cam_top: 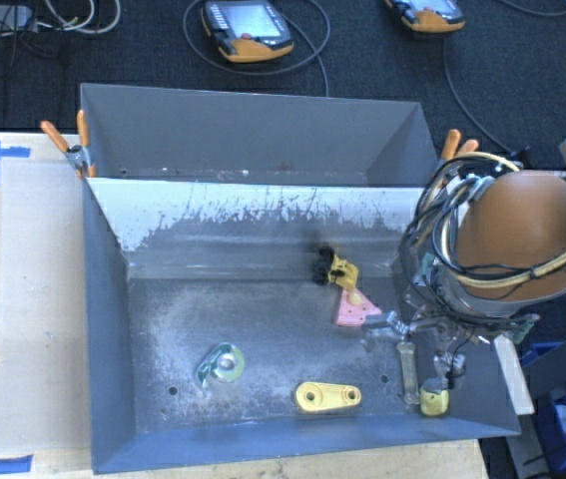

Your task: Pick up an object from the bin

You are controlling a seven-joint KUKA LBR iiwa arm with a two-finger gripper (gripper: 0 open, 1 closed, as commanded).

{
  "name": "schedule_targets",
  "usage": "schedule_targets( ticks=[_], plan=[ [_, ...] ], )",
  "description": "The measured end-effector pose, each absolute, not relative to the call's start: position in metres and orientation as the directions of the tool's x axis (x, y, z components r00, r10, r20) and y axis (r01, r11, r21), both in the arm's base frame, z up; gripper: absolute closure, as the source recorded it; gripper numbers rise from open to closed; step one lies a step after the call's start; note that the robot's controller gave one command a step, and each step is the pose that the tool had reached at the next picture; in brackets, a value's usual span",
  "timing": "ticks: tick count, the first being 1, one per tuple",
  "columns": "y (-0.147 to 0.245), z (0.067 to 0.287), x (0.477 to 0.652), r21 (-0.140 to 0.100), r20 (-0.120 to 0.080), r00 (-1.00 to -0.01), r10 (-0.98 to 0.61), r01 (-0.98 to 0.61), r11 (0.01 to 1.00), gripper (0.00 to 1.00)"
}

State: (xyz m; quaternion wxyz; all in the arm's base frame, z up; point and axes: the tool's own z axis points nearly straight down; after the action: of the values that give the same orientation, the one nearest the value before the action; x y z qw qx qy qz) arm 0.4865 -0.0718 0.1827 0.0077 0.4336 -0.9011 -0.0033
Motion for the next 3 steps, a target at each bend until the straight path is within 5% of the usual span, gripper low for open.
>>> schedule_targets(
  ticks=[1,2,3],
  plan=[
    [0.0075,0.0936,0.4901,0.023,0.007,-0.378,-0.926,-0.925,0.378,0.00],
    [0.0062,0.0949,0.4910,0.020,0.008,-0.381,-0.925,-0.924,0.381,0.00],
    [0.0061,0.0949,0.4910,0.019,0.007,-0.382,-0.924,-0.924,0.382,1.00]
  ],
)
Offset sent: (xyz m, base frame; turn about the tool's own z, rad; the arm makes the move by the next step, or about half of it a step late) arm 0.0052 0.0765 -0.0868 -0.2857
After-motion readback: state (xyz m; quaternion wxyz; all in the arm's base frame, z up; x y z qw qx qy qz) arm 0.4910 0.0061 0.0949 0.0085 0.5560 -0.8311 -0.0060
